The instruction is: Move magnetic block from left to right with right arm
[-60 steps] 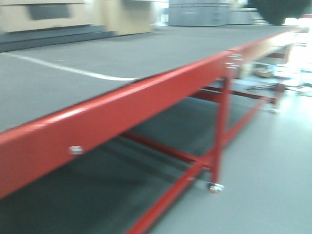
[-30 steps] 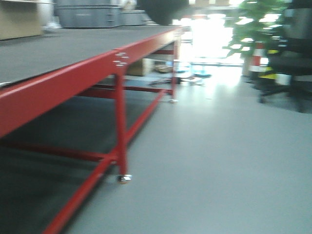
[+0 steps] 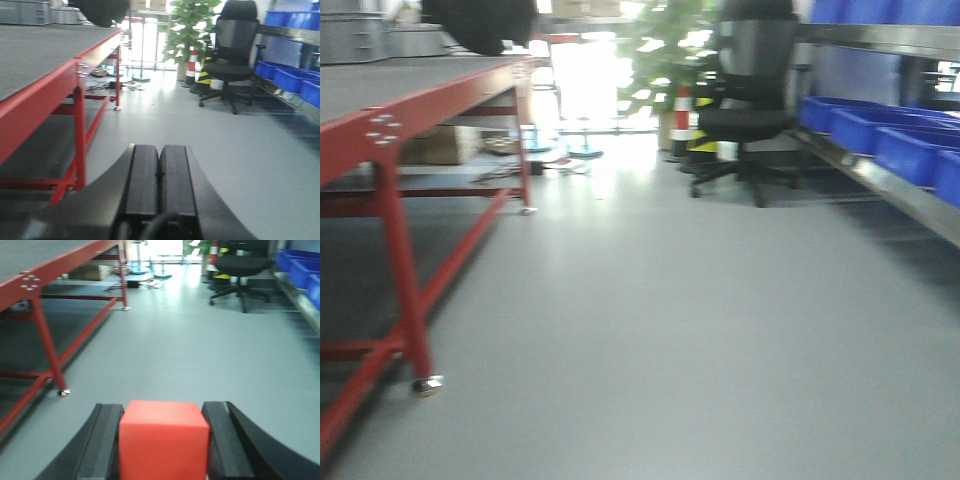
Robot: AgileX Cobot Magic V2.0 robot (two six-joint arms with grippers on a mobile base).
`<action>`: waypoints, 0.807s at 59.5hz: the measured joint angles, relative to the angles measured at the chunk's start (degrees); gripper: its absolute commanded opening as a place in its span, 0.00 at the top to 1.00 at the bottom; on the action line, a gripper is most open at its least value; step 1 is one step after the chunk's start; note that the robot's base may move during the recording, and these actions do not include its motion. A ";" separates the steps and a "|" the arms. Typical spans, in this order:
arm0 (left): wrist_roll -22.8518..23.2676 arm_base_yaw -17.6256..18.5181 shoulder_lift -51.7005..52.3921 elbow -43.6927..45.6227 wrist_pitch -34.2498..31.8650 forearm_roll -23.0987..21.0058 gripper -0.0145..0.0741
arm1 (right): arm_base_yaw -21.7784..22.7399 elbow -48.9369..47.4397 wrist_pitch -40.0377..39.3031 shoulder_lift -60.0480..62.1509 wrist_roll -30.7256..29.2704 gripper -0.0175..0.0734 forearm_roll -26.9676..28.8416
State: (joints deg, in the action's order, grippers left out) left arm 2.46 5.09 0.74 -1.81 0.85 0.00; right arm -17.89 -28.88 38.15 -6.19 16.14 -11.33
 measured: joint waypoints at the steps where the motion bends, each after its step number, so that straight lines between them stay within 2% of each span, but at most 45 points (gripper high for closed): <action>1: 0.00 0.00 0.00 0.00 0.00 0.00 0.97 | 0.00 0.00 0.00 0.00 0.00 0.57 0.00; 48: 0.00 0.00 0.00 0.00 0.00 0.00 0.97 | 0.00 0.00 0.20 0.14 0.00 0.57 0.00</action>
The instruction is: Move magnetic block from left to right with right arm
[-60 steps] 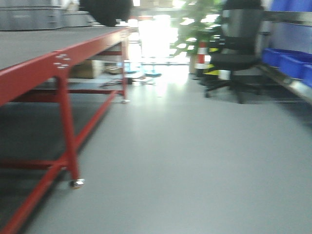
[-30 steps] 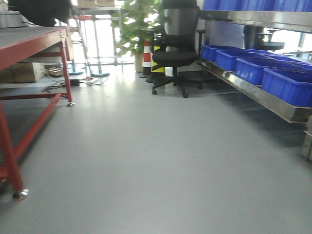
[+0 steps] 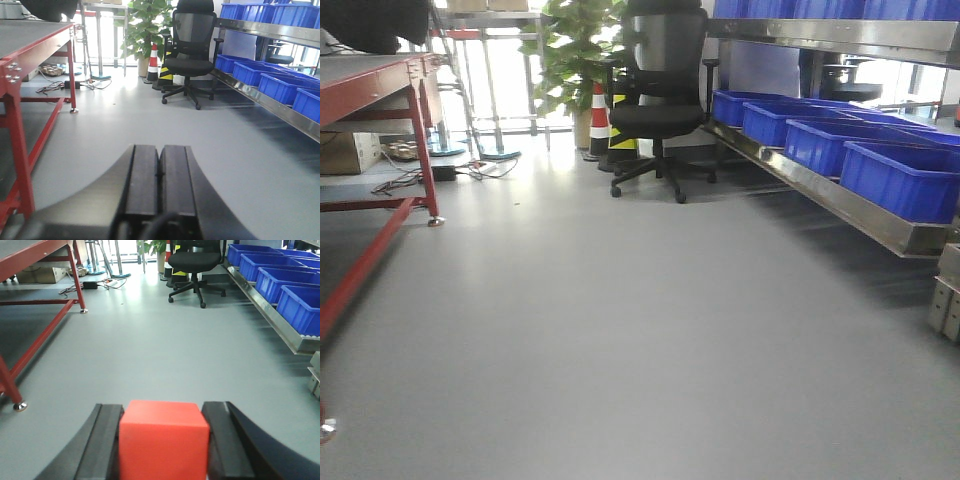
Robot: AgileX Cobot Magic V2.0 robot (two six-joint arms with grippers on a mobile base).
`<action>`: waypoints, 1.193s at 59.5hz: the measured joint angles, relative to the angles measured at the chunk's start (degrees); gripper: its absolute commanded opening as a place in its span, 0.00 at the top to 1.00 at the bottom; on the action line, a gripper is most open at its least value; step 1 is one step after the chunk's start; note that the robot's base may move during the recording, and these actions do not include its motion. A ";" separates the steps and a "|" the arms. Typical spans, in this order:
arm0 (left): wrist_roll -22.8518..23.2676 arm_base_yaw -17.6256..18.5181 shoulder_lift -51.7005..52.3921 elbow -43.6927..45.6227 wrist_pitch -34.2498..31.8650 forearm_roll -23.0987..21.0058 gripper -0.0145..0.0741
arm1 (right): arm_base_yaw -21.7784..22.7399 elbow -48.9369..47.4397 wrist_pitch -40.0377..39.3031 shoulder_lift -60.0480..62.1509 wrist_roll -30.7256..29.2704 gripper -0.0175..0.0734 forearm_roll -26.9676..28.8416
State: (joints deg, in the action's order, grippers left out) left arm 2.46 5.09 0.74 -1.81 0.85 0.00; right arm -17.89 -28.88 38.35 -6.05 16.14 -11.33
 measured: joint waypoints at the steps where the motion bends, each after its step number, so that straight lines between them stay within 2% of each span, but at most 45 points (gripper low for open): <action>1: 0.00 0.00 0.00 0.00 0.00 0.00 0.97 | 0.00 0.00 0.00 0.00 0.00 0.57 0.00; 66: 0.00 0.00 0.00 0.00 0.00 0.00 0.97 | 0.00 0.00 0.00 0.23 -0.13 0.57 0.00; 71: 0.00 -0.80 0.00 0.00 0.00 0.00 0.97 | 0.00 0.00 0.00 0.23 -0.13 0.57 0.00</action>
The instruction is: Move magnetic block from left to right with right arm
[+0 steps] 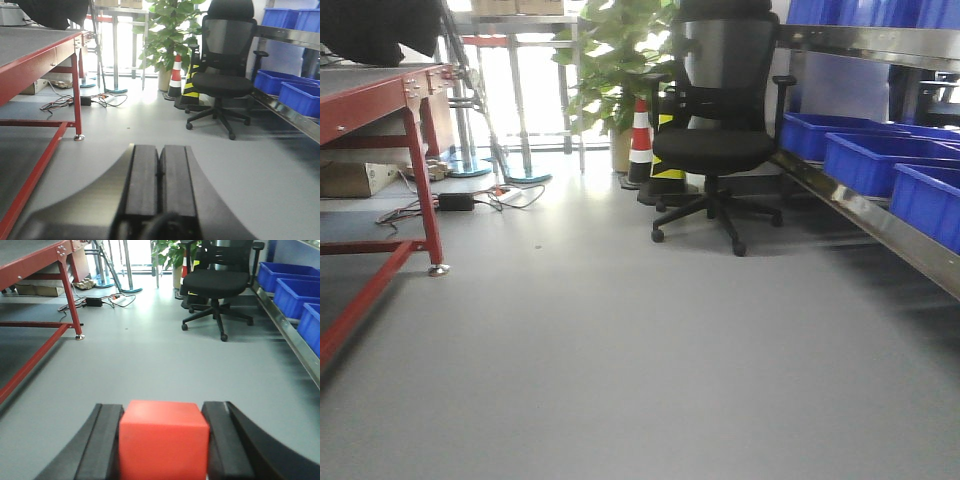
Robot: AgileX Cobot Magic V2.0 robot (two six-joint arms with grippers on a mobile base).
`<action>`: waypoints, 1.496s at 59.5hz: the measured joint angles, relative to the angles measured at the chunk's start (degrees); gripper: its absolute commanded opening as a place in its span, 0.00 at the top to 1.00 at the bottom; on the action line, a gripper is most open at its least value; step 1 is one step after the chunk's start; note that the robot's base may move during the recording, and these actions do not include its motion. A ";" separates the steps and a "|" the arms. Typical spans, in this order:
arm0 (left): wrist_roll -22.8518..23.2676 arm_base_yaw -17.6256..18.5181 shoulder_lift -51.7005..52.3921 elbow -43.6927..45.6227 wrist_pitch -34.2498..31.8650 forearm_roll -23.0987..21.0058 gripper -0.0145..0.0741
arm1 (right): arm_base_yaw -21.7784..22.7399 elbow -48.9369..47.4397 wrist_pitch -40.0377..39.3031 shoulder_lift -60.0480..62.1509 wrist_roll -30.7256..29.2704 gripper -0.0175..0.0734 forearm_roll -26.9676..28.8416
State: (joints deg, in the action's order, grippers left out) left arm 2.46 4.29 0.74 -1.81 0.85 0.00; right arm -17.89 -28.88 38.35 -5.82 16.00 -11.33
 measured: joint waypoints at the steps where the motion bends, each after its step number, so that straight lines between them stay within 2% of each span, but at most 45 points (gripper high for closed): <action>1: 0.00 -0.25 0.00 0.00 0.00 0.00 0.97 | 0.00 0.00 0.00 0.00 0.00 0.57 0.00; 11: 0.00 -1.64 0.00 0.00 0.00 0.00 0.97 | 0.00 0.00 0.00 0.00 0.00 0.57 0.00; 27: 0.00 2.22 0.00 0.00 0.00 0.00 0.97 | 0.00 0.00 0.00 0.00 0.00 0.57 0.00; 53: 0.00 0.17 0.00 0.00 0.00 0.00 0.97 | 0.00 0.00 0.00 0.00 0.00 0.57 0.00; 89: 0.00 0.19 0.00 0.00 0.00 0.00 0.97 | 0.00 0.00 0.00 0.00 0.00 0.57 0.00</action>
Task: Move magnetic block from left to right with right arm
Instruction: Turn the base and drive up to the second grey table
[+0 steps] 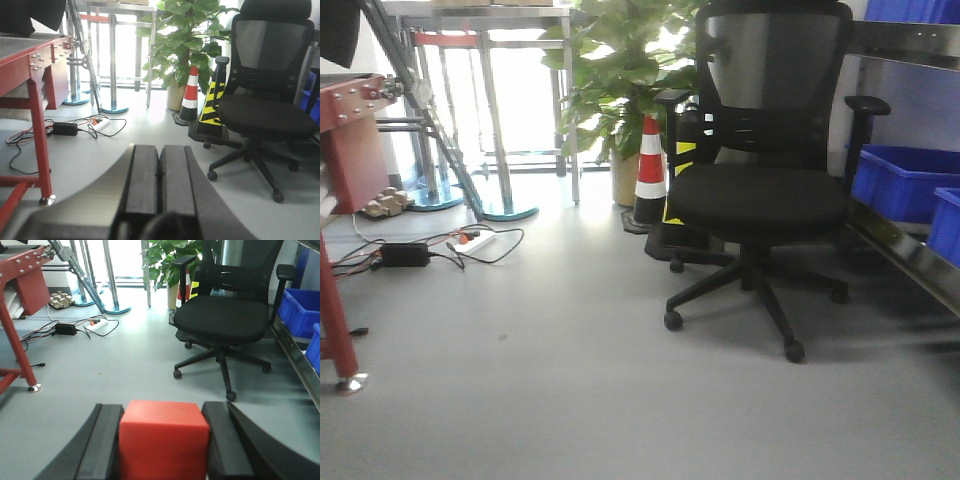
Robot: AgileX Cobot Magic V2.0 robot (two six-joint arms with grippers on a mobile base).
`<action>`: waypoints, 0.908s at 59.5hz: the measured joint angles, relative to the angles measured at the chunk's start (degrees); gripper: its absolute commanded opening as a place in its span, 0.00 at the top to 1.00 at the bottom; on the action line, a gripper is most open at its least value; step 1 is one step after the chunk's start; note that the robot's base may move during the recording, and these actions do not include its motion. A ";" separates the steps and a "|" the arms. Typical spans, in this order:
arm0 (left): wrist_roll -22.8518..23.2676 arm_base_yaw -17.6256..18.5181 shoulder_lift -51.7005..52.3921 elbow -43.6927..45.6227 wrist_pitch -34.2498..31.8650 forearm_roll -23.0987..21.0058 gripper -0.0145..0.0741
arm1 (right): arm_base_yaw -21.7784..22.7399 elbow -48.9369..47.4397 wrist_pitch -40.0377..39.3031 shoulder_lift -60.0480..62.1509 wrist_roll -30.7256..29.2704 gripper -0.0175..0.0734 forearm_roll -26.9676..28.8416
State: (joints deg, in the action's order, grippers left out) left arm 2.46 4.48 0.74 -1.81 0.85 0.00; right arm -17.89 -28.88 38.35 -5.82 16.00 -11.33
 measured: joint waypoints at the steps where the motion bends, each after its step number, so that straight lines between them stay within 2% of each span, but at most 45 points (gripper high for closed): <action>1: 0.00 0.00 0.00 0.00 0.00 0.00 0.97 | 0.00 0.00 0.00 0.00 0.00 0.57 0.00; 54: 0.00 0.00 0.00 0.00 0.00 0.00 0.97 | 0.00 0.00 0.00 0.00 0.00 0.57 -0.04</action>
State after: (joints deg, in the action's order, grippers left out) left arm 2.46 4.48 0.74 -1.81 0.85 0.00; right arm -17.89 -28.88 38.35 -5.82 16.00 -11.37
